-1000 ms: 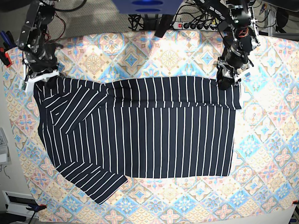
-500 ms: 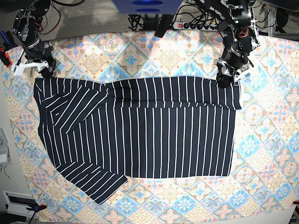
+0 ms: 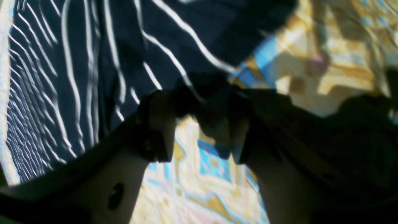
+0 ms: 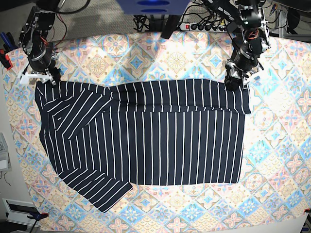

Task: Fold the T-shirt properly
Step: 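Drag the held collar edge further toward the robot with both grippers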

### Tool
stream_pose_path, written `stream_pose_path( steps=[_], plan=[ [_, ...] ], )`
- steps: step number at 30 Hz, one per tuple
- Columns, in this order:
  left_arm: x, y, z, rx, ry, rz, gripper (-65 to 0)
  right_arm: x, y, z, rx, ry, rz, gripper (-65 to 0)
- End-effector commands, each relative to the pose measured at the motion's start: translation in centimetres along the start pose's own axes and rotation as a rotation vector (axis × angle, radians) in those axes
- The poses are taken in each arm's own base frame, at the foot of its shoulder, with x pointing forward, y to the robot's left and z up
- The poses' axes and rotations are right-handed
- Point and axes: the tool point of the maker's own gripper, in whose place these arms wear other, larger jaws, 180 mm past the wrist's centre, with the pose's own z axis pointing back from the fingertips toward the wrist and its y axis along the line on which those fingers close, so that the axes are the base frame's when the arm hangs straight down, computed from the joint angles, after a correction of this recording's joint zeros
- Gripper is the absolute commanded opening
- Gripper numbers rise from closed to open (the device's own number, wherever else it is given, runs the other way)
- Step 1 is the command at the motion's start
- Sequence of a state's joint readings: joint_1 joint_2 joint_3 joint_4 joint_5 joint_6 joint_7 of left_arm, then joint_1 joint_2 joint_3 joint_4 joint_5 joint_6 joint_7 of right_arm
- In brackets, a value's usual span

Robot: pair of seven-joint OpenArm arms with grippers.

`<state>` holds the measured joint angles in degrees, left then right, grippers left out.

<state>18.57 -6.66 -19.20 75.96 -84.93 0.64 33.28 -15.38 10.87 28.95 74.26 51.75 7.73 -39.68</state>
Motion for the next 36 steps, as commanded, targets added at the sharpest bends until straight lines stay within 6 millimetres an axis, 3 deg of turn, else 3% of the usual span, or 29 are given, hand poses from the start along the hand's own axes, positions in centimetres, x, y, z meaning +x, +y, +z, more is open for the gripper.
stream_pose_path(
  steps=[1,11,17,19,23,27,31,36],
  plan=[
    [0.2,-0.6,-0.1,-0.021,-0.003,-0.011,-65.0,1.0,0.3,0.0,0.010,-0.015,0.009,-38.2],
    [0.1,-0.4,0.0,-0.016,-0.003,-0.011,-65.0,1.0,1.0,-2.6,0.022,0.003,-0.063,-38.9],
    [-0.2,0.8,0.8,0.011,0.004,-0.008,-65.0,0.8,0.9,-2.6,0.019,0.007,-0.067,-57.0],
    [-0.2,0.1,1.3,-0.007,0.003,-0.027,-65.0,0.9,0.8,-2.5,0.018,0.004,-0.064,-63.7],
    [-0.5,-0.5,2.7,-0.023,0.003,-0.059,-65.0,-0.7,-1.5,-1.2,-0.028,0.033,-0.059,-64.8],
    [-0.9,1.1,4.2,0.015,0.010,-0.062,-65.0,-0.9,-2.5,0.5,-0.048,0.031,-0.016,-65.0],
    [-1.2,2.3,5.0,0.044,0.018,-0.059,-65.0,-1.1,-3.3,2.3,-0.063,0.028,0.028,-65.0],
    [-1.5,1.4,5.9,0.023,0.021,-0.084,-65.0,-1.0,-3.3,3.7,-0.064,0.021,0.069,-65.0]
  ],
)
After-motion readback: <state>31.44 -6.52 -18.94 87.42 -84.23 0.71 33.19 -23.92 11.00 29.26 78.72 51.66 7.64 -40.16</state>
